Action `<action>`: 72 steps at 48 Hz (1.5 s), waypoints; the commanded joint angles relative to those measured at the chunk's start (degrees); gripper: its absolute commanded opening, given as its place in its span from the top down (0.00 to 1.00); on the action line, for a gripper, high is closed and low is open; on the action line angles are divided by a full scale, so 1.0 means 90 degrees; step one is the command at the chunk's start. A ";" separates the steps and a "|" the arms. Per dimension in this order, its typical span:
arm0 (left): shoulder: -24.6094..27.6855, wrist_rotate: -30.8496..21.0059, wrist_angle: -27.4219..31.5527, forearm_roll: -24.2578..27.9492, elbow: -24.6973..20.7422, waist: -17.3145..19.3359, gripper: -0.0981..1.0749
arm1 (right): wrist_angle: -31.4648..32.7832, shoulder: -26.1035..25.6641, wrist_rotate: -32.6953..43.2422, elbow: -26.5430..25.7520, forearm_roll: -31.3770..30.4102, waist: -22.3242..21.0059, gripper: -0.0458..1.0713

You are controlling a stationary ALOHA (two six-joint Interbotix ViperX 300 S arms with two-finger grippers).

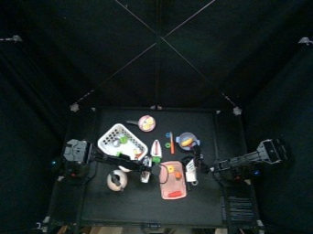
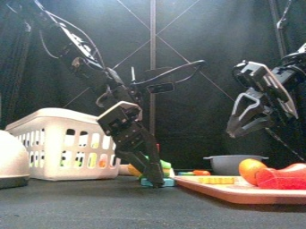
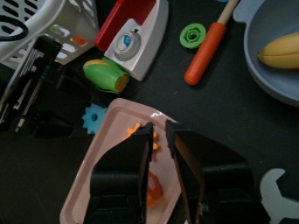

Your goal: Grab blue gear

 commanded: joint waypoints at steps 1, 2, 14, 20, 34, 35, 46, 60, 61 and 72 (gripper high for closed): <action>-0.0088 -0.0020 0.0137 -0.0029 -0.0049 0.0039 0.24 | 0.0029 -0.0039 -0.0010 -0.0127 -0.0010 -0.0010 0.40; -0.0098 -0.0020 0.0156 -0.0039 -0.0049 0.0039 0.25 | 0.0029 -0.0039 -0.0010 -0.0117 -0.0010 -0.0010 0.40; -0.0469 -0.0020 0.0674 -0.0176 -0.0010 -0.0088 0.25 | 0.0029 -0.0039 -0.0010 -0.0127 0.0000 -0.0010 0.40; -0.0527 -0.0020 0.0742 -0.0176 0.0010 -0.0176 0.25 | 0.0029 -0.0039 0.0000 -0.0127 0.0000 -0.0029 0.40; -0.0537 -0.0020 0.0752 -0.0176 0.0029 -0.0234 0.25 | 0.0029 -0.0039 -0.0010 -0.0127 0.0010 -0.0029 0.40; -0.0537 -0.0020 0.0742 -0.0176 0.0029 -0.0234 0.25 | 0.0029 -0.0029 0.0000 -0.0127 0.0000 -0.0020 0.40; -0.0576 -0.0039 0.0752 -0.0254 0.0039 -0.0293 0.24 | 0.0029 -0.0010 0.0000 -0.0127 0.0000 -0.0020 0.40; -0.0557 -0.0029 0.0693 -0.0449 0.0029 -0.0254 0.15 | 0.0029 0.0000 0.0000 -0.0137 0.0010 -0.0029 0.40; -0.0557 -0.0029 0.0693 -0.0449 0.0020 -0.0244 0.14 | 0.0029 0.0000 0.0000 -0.0137 0.0000 -0.0020 0.40; -0.0547 -0.0029 0.0684 -0.0371 0.0029 -0.0156 0.12 | 0.0020 0.0010 0.0000 -0.0137 0.0010 -0.0029 0.40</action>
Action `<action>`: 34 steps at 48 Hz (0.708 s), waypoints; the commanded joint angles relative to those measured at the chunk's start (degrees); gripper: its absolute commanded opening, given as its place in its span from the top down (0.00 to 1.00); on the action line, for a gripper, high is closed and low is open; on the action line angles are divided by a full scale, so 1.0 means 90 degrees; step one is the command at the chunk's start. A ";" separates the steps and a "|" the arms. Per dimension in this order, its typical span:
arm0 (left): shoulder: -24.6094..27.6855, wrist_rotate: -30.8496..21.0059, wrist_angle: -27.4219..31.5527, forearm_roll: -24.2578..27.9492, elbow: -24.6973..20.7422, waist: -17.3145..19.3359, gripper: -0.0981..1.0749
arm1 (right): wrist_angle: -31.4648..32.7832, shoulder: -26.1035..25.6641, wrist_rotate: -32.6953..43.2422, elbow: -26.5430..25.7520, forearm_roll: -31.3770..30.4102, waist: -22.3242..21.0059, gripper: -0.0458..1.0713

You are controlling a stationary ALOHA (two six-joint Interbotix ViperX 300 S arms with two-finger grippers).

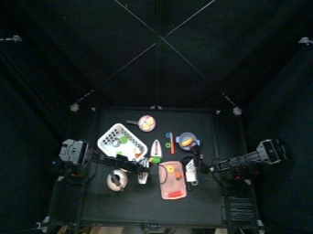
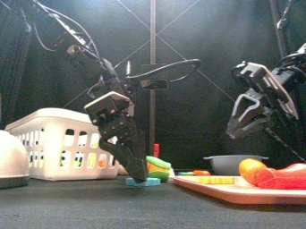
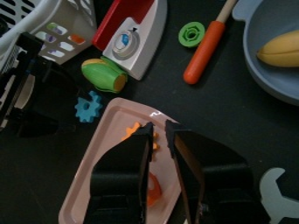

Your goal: Grab blue gear

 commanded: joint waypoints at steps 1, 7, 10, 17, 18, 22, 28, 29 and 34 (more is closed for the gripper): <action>-0.0166 -0.0010 -0.0039 0.0059 -0.0059 0.0088 0.12 | 0.0029 -0.0039 0.0000 -0.0127 -0.0020 -0.0020 0.40; -0.0186 -0.0010 -0.0059 0.0088 -0.0068 0.0127 0.12 | 0.0029 -0.0029 0.0000 -0.0127 -0.0020 -0.0020 0.40; -0.0205 0.0000 -0.0059 0.0117 -0.0078 0.0127 0.12 | 0.0020 -0.0029 0.0000 -0.0127 -0.0020 -0.0020 0.40; -0.0234 -0.0010 -0.0049 0.0215 -0.0078 0.0146 0.12 | 0.0029 -0.0020 0.0000 -0.0127 -0.0020 -0.0020 0.40; -0.0234 -0.0010 -0.0059 0.0225 -0.0078 0.0166 0.12 | 0.0020 -0.0029 0.0000 -0.0127 -0.0020 -0.0020 0.40; -0.0234 -0.0010 -0.0059 0.0234 -0.0078 0.0225 0.12 | 0.0020 -0.0020 0.0000 -0.0137 -0.0020 -0.0020 0.40; -0.0234 -0.0010 -0.0117 0.0234 -0.0088 0.0342 0.12 | 0.0020 -0.0010 0.0000 -0.0127 -0.0020 -0.0029 0.40; -0.0225 0.0000 -0.0137 0.0234 -0.0088 0.0361 0.12 | 0.0020 -0.0010 0.0000 -0.0137 -0.0020 -0.0029 0.40; -0.0186 0.0000 -0.0186 0.0234 -0.0068 0.0391 0.12 | 0.0020 0.0000 0.0000 -0.0127 -0.0010 -0.0029 0.40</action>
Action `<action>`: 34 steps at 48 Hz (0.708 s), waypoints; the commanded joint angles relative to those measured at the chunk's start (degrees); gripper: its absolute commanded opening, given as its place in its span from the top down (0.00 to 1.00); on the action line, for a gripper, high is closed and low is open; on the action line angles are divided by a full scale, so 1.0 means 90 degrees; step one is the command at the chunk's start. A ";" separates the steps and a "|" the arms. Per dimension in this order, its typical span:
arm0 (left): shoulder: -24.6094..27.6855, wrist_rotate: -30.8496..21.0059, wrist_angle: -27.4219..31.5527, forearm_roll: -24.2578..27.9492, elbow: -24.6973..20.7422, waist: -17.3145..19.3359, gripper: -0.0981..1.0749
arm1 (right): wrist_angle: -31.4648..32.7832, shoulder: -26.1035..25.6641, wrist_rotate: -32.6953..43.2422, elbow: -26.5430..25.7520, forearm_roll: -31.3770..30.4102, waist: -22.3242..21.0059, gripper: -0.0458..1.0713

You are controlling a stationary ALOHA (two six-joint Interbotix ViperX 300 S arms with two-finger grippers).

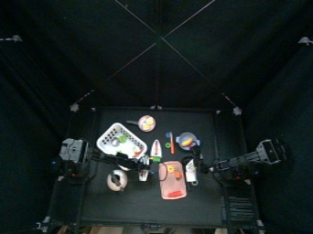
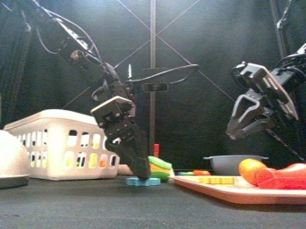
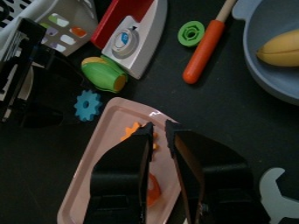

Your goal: Grab blue gear

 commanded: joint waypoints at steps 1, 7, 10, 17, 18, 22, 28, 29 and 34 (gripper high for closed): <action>-0.0156 -0.0010 -0.0078 0.0010 -0.0068 0.0098 0.12 | 0.0020 -0.0039 0.0000 -0.0117 -0.0020 -0.0010 0.40; -0.0088 -0.0010 -0.0078 0.0010 -0.0029 0.0088 0.12 | 0.0020 -0.0029 0.0000 -0.0127 -0.0020 -0.0010 0.40; -0.0059 -0.0010 -0.0078 0.0000 -0.0010 0.0059 0.12 | 0.0020 -0.0029 0.0000 -0.0117 -0.0020 -0.0010 0.40; -0.0049 0.0000 -0.0078 -0.0029 0.0020 0.0020 0.12 | 0.0020 -0.0029 0.0000 -0.0127 -0.0020 -0.0010 0.40; -0.0049 0.0000 -0.0078 -0.0029 0.0020 0.0010 0.12 | 0.0020 -0.0029 0.0000 -0.0127 -0.0020 -0.0010 0.40; -0.0029 0.0000 -0.0078 -0.0059 0.0020 -0.0010 0.12 | 0.0020 -0.0029 0.0000 -0.0137 -0.0010 -0.0020 0.40; 0.0049 0.0000 -0.0078 -0.0107 0.0020 -0.0010 0.12 | 0.0020 -0.0020 0.0000 -0.0127 -0.0020 -0.0020 0.40; 0.0059 0.0000 -0.0078 -0.0117 0.0020 -0.0010 0.12 | 0.0020 -0.0020 0.0000 -0.0137 -0.0020 -0.0020 0.40; 0.0146 0.0010 -0.0078 -0.0186 0.0020 -0.0010 0.12 | 0.0020 -0.0020 0.0000 -0.0127 -0.0020 -0.0020 0.40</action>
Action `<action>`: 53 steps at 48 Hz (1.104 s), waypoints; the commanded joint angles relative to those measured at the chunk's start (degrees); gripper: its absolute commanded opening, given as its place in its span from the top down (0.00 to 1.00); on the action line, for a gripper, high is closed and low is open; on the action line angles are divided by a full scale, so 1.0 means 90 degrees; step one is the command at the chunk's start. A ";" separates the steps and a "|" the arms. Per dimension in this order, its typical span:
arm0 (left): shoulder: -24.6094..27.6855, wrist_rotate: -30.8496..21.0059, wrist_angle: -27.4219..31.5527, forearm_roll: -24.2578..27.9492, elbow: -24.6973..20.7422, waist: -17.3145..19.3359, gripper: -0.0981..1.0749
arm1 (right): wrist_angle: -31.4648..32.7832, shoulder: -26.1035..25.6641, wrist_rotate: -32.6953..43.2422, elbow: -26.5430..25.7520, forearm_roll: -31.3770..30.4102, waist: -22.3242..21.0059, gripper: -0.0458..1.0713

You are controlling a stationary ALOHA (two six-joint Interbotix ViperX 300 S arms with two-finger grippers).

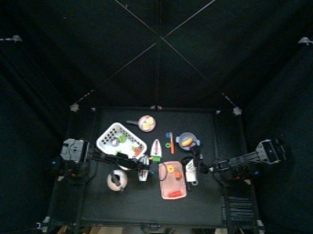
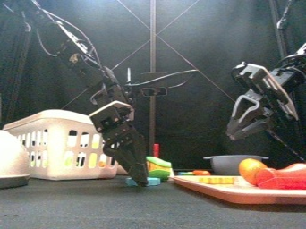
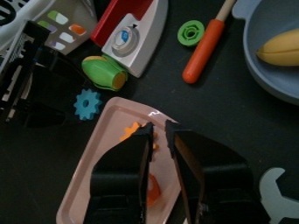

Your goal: Grab blue gear

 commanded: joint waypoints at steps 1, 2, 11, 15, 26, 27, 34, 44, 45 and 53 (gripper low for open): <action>0.0010 0.0000 0.0020 -0.0059 -0.0049 0.0010 0.12 | 0.0020 -0.0049 0.0000 -0.0127 -0.0010 -0.0020 0.40; 0.0020 0.0000 0.0020 -0.0059 -0.0049 0.0010 0.12 | 0.0020 -0.0049 0.0000 -0.0127 -0.0010 -0.0020 0.40; 0.0049 0.0000 0.0010 -0.0137 -0.0039 0.0010 0.12 | 0.0020 -0.0039 0.0000 -0.0117 -0.0010 -0.0020 0.40; 0.0049 -0.0010 0.0010 -0.0195 -0.0020 0.0010 0.13 | 0.0010 -0.0039 0.0000 -0.0127 -0.0010 -0.0020 0.40; 0.0049 -0.0020 0.0020 -0.0264 0.0010 0.0010 0.16 | 0.0020 -0.0039 0.0000 -0.0127 -0.0010 -0.0020 0.40; 0.0049 -0.0020 0.0020 -0.0264 0.0010 0.0010 0.17 | 0.0010 -0.0039 0.0000 -0.0127 -0.0010 -0.0020 0.40; 0.0039 -0.0010 0.0029 -0.0381 0.0000 0.0010 0.23 | 0.0010 -0.0039 0.0000 -0.0127 -0.0010 -0.0020 0.40; -0.0176 -0.0020 0.0068 -0.0586 0.0000 -0.0029 0.27 | 0.0020 -0.0039 0.0000 -0.0127 0.0000 -0.0020 0.40; -0.0205 -0.0020 0.0068 -0.0605 0.0000 -0.0039 0.27 | 0.0010 -0.0039 0.0000 -0.0127 0.0000 -0.0020 0.40; -0.0439 -0.0020 0.0078 -0.0596 0.0010 -0.0156 0.27 | 0.0010 -0.0039 0.0000 -0.0127 0.0000 -0.0020 0.40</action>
